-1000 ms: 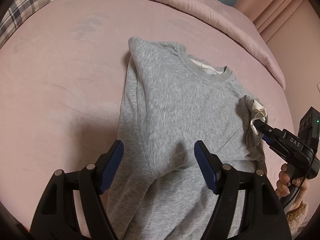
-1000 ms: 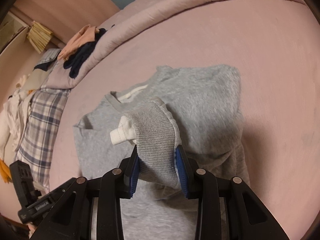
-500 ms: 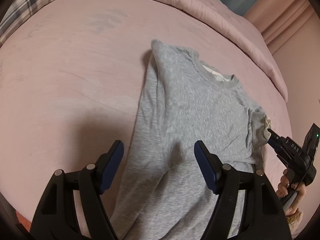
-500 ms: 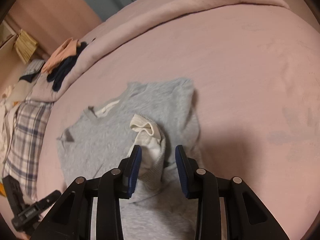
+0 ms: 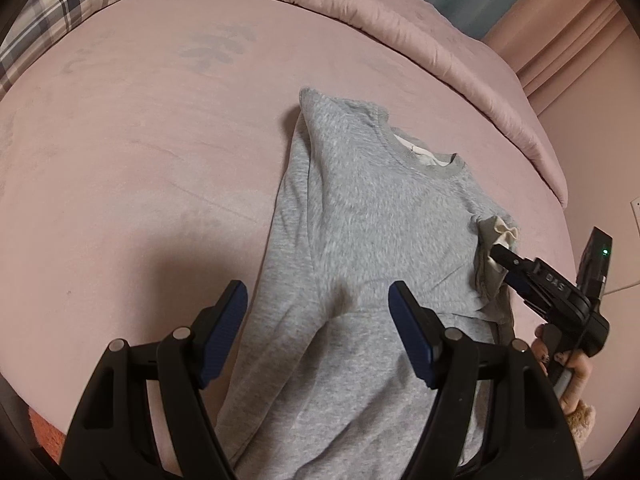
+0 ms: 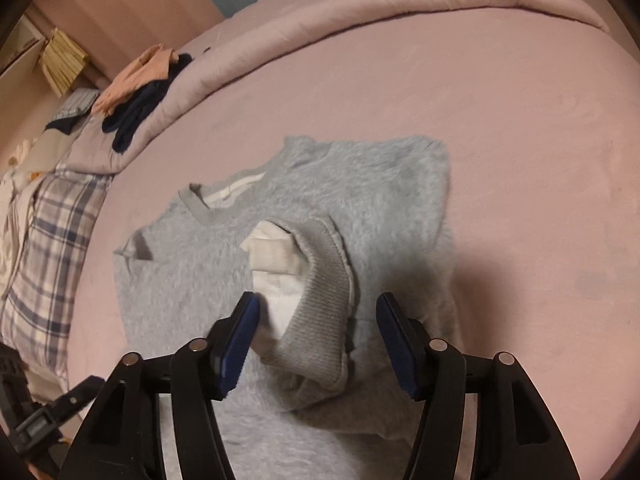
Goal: Fold small clothes
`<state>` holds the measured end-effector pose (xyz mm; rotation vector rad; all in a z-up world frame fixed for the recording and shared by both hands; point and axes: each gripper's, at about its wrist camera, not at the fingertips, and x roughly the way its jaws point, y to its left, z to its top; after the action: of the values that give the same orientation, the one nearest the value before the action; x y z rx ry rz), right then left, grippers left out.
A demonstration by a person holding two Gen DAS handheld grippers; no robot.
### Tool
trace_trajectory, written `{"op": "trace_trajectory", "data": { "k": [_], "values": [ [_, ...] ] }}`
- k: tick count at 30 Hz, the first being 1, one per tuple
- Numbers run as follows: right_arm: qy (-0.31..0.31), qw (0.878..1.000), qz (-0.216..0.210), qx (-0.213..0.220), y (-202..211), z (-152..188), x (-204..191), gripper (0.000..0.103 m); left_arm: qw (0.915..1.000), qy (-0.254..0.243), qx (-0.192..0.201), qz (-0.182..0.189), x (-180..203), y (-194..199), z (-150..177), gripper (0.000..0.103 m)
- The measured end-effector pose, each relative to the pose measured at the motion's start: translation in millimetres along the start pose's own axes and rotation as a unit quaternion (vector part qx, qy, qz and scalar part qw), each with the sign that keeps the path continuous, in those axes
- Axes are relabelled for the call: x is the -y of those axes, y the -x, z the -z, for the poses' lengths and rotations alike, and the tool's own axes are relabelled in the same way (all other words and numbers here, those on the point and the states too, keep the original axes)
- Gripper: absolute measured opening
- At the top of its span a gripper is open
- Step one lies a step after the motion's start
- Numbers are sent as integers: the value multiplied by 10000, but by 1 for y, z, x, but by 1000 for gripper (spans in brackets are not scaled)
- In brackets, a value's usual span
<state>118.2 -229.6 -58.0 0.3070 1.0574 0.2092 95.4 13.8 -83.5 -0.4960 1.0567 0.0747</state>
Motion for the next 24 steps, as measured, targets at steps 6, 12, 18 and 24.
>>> {"op": "trace_trajectory", "data": {
  "k": [6, 12, 18, 24],
  "values": [
    [125, 9998, -19, 170, 6, 3, -6, 27, 10000, 31, 10, -7, -1, 2, 0, 73],
    [-60, 9975, -350, 608, 41, 0, 2, 25, 10000, 9, -2, 7, -2, 0, -1, 73],
    [-119, 9987, 103, 487, 27, 0, 17, 25, 10000, 42, -64, 31, -2, -3, 0, 73],
    [40, 9986, 441, 298, 5, 3, 18, 25, 10000, 47, -76, 3, -1, -3, 0, 73]
  ]
}}
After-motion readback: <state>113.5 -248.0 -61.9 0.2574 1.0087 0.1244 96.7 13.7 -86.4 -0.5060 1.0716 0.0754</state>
